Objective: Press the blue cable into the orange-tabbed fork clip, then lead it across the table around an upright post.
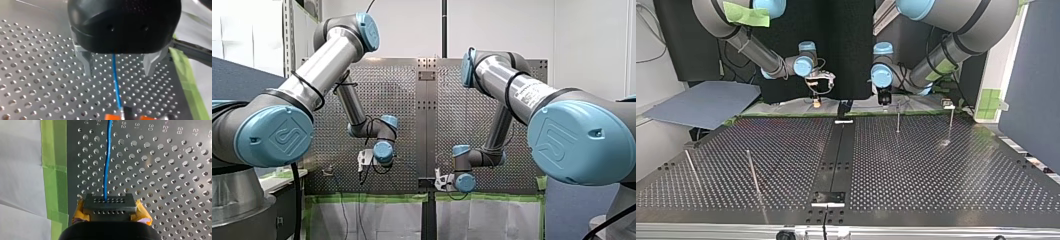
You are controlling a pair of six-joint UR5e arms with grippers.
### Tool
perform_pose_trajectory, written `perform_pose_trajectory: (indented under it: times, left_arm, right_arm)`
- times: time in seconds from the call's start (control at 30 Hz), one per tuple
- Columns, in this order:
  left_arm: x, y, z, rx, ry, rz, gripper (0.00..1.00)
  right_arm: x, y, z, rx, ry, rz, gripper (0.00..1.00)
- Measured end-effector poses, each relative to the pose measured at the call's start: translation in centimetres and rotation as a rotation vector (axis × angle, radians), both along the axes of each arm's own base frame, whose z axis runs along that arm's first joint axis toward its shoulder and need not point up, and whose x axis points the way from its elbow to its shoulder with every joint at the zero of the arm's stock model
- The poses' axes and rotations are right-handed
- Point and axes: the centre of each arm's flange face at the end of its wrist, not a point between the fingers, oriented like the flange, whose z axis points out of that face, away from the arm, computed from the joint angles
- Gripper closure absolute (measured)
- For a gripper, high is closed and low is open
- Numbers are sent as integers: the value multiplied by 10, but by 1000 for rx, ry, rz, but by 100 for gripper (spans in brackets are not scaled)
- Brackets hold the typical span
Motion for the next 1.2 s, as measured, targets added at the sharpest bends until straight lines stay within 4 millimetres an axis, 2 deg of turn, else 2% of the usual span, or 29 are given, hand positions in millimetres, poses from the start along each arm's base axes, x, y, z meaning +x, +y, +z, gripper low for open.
perform_pose_trajectory:
  times: [0.1, 0.17, 0.2, 0.27, 0.43, 0.47, 0.5, 0.57, 0.6, 0.67, 0.7, 0.77, 0.8, 0.87, 0.93, 0.97, 1.2]
  left_arm:
    - [-1, 1, 0, 5, 9, 2, 3]
    - [-1, 1, 0, 5, 11, 3, 10]
    - [-1, 1, 0, 6, 11, 3, 10]
    - [-1, 1, 0, 6, 12, 5, 18]
    - [-1, 2, 0, 10, 10, 14, 27]
    - [-1, 2, 0, 12, 9, 17, 35]
    - [-1, 2, 0, 12, 9, 18, 35]
    - [-1, 3, 0, 14, 8, 21, 47]
    - [-1, 3, 0, 14, 7, 21, 47]
    - [0, 2, 1, 15, 6, 22, 61]
    - [0, 2, 1, 15, 5, 21, 61]
    - [1, 2, 2, 14, 3, 20, 75]
    - [1, 2, 2, 14, 3, 19, 75]
    - [2, 1, 2, 13, 1, 16, 88]
    - [3, 0, 3, 11, 1, 13, 91]
    - [4, 0, 3, 10, 0, 12, 96]
    - [6, -2, 5, 3, 0, 4, 93]
  right_arm:
    - [0, 0, 0, 0, 0, 0, 100]
    - [0, 0, 0, 0, 0, 0, 100]
    - [0, 0, 0, 0, 0, 0, 100]
    - [0, 0, 0, -1, 0, 1, 100]
    - [0, 0, 0, -1, -1, 1, 100]
    - [0, 0, 0, 0, -1, 1, 100]
    - [0, 0, 0, 0, -1, 1, 100]
    - [0, 0, 0, 0, -2, 1, 100]
    - [0, 0, 0, 0, -2, 1, 100]
    - [1, 0, 0, -1, -1, 2, 100]
    - [1, 0, 0, -1, -1, 2, 100]
    - [1, 0, 0, -1, -1, 3, 100]
    - [1, 0, 0, -1, -1, 4, 100]
    - [2, 1, 0, -1, 1, 6, 100]
    - [3, 2, 0, -3, 4, 8, 100]
    - [3, 2, 0, -4, 5, 10, 100]
    - [7, 5, 0, -11, 20, 23, 100]
